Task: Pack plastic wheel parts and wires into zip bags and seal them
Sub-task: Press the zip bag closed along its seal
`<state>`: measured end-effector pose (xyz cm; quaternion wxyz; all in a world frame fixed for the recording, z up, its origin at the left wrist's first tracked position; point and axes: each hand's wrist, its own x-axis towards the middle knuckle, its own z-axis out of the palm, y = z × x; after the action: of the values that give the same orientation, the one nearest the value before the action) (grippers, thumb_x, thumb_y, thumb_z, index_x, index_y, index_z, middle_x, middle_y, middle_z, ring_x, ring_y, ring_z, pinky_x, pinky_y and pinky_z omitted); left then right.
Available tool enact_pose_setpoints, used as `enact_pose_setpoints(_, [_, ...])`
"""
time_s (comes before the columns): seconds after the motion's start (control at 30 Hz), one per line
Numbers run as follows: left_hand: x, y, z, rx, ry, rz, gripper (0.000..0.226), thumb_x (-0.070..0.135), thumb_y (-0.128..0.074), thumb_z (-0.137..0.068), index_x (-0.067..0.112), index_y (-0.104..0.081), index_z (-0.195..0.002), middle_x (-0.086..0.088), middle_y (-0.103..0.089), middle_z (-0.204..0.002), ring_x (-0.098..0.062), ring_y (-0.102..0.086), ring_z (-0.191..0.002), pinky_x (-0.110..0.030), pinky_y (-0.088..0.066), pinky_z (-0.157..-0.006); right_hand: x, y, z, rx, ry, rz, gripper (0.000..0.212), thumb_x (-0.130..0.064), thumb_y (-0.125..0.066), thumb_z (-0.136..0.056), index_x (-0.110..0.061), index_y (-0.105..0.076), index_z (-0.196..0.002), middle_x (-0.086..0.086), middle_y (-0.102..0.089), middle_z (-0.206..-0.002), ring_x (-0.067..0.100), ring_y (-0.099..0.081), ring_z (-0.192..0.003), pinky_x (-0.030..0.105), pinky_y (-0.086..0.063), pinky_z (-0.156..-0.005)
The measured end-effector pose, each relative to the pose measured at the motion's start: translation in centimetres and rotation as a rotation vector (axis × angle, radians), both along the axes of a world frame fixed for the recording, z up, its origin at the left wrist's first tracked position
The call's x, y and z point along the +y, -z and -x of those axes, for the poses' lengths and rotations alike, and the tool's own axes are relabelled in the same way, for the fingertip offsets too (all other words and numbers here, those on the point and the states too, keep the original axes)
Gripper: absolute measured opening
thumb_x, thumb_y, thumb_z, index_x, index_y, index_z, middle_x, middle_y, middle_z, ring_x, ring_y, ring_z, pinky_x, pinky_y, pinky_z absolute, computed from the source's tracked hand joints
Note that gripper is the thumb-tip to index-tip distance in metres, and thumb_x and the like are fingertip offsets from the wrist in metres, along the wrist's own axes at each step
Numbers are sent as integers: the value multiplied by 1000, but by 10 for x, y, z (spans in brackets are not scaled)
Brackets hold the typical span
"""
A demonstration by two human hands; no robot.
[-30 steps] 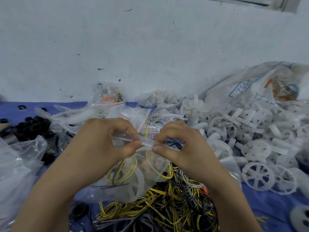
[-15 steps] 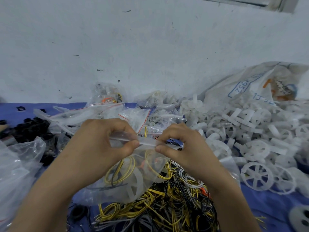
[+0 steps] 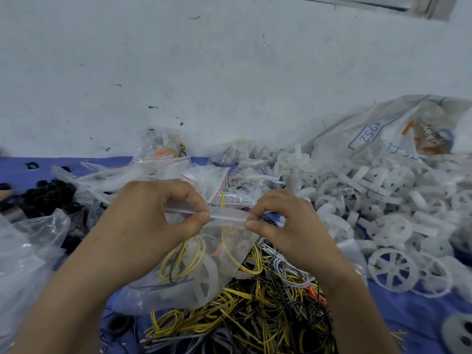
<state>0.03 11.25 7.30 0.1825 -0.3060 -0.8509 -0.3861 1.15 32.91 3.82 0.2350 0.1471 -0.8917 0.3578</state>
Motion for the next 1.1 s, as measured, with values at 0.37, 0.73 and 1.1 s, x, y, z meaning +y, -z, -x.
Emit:
enact_pose_setpoints(0.37, [-3, -2, -1, 21, -15, 15, 12, 28, -72, -70, 33, -66, -61, 29, -67, -76, 16, -60, -77, 5, -36, -72, 5, 4, 4, -28, 41, 16, 14, -19, -73, -79, -26, -64, -71, -17, -59, -75, 3, -49, -89, 11, -34, -76])
enact_pose_setpoints(0.73, [-5, -2, 0, -7, -23, 1, 8, 31, -70, -69, 33, -67, -62, 29, -67, -77, 14, -61, -78, 4, -37, -72, 12, 7, 4, -70, 95, 13, 24, -22, -75, -77, -36, -59, -65, -17, -59, -74, 0, -49, -85, 10, -33, -73])
enact_pose_setpoints(1.1, [-5, -2, -1, -21, -26, 2, 12, 27, -72, -70, 33, -66, -61, 28, -67, -75, 13, -61, -78, 4, -37, -71, 16, 8, 5, -82, 150, -29, 37, -32, -74, -76, -39, -47, -52, -13, -54, -65, -2, -47, -76, 7, -31, -66])
